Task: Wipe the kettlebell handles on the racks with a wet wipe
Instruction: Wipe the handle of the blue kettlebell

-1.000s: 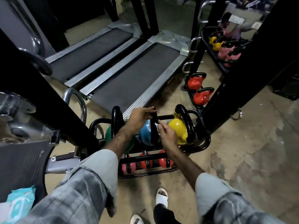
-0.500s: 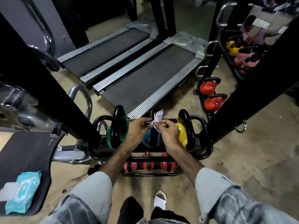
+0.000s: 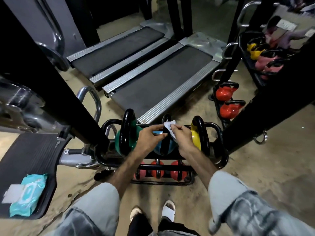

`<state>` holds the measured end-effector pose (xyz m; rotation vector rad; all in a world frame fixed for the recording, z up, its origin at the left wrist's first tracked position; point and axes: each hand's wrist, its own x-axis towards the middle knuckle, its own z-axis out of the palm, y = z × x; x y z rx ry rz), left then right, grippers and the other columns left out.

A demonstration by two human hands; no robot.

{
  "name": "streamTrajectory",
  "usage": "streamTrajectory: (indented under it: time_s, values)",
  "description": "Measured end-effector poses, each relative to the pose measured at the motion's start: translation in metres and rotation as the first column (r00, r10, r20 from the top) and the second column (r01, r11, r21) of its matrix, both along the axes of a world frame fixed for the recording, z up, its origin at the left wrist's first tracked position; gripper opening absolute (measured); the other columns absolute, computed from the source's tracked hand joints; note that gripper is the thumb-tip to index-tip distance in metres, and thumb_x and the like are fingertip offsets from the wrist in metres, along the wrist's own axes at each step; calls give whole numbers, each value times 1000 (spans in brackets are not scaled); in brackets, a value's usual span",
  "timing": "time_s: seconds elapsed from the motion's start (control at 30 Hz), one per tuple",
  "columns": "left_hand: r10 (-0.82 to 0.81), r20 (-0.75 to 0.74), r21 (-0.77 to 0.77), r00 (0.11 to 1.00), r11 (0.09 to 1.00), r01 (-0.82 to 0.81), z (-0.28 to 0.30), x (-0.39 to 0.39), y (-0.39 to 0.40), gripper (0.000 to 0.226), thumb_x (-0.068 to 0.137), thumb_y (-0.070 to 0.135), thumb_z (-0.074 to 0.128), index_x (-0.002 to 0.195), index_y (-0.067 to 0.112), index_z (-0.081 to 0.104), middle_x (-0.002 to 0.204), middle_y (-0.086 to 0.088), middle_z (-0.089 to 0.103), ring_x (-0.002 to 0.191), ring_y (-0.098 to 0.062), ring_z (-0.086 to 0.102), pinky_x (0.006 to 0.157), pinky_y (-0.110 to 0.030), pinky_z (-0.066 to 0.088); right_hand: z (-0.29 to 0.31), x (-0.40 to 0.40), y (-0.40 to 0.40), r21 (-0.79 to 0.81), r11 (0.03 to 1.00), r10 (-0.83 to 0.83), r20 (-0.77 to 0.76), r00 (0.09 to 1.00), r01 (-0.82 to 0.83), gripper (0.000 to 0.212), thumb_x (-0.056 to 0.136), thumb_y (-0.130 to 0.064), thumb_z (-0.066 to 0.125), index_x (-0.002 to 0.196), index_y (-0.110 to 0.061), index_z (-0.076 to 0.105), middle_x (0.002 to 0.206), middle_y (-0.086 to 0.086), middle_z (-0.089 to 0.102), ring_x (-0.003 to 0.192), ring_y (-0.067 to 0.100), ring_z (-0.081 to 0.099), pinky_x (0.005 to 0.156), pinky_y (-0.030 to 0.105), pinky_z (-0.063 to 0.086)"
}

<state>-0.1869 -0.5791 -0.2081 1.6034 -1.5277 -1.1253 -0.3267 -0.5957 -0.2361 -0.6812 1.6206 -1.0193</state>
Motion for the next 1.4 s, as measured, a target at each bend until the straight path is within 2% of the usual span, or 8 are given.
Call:
streamTrajectory:
  time_s: [0.13,0.3,0.47,0.6,0.83,1.07,1.2,1.4]
  values:
    - [-30,112,-16,993,999,32,7,-2,-2,43,74,24,78,115,23,67,106,10,70,78,1,68,84,-12,50,6,3,-46,97,994,-68,225,972,47,25,90,-31,65,95,-8,72,94,11,73,80,23,69,78,35,58]
    - [-21,169,-40,985,999,28,12,-7,0,44,75,21,77,117,20,66,94,4,72,73,-2,67,68,3,41,-14,-9,-42,164,986,-28,195,980,-5,31,77,-37,73,89,-9,74,95,16,74,87,31,72,87,47,57]
    - [-46,203,-95,978,993,66,11,-7,1,44,75,21,78,117,14,65,101,3,68,80,-10,69,82,-20,52,19,-8,-16,-136,983,91,-227,970,-124,3,82,-24,73,83,-22,76,87,-4,74,83,13,68,76,25,55]
    - [-152,357,-202,922,951,235,5,-10,0,37,80,8,68,117,10,65,128,-8,60,114,-23,59,100,-36,46,36,-4,-50,-130,826,326,-682,654,-548,23,89,-35,60,98,-21,75,97,1,75,92,16,66,75,22,44]
    - [-379,764,-11,522,801,598,12,-10,2,72,87,-3,50,149,14,19,159,-6,1,145,-21,16,111,-36,33,51,-29,-100,121,443,639,-738,218,-888,27,95,-37,56,105,-17,71,99,-3,71,89,5,60,77,20,40]
    - [-385,773,-73,504,736,673,16,-9,-19,42,83,15,61,125,17,57,134,-6,49,97,-32,63,75,-44,52,74,-23,-125,450,55,659,-687,-306,-891,34,94,-40,52,123,-25,63,124,-1,64,110,17,60,94,29,46]
    - [-411,786,-50,462,702,711,24,-4,-33,34,79,15,67,112,22,64,110,-1,65,89,-26,65,73,-42,55,73,2,-141,575,-153,566,-616,-548,-804,29,97,-28,51,122,-19,62,125,-1,63,104,16,61,77,10,29]
    - [-385,771,-57,508,752,657,22,-8,-36,27,79,20,69,105,19,64,104,-3,63,80,-24,65,66,-39,56,89,-7,-149,521,-57,744,-547,-384,-851,33,85,-47,62,113,-30,68,109,-11,71,91,8,66,83,28,52]
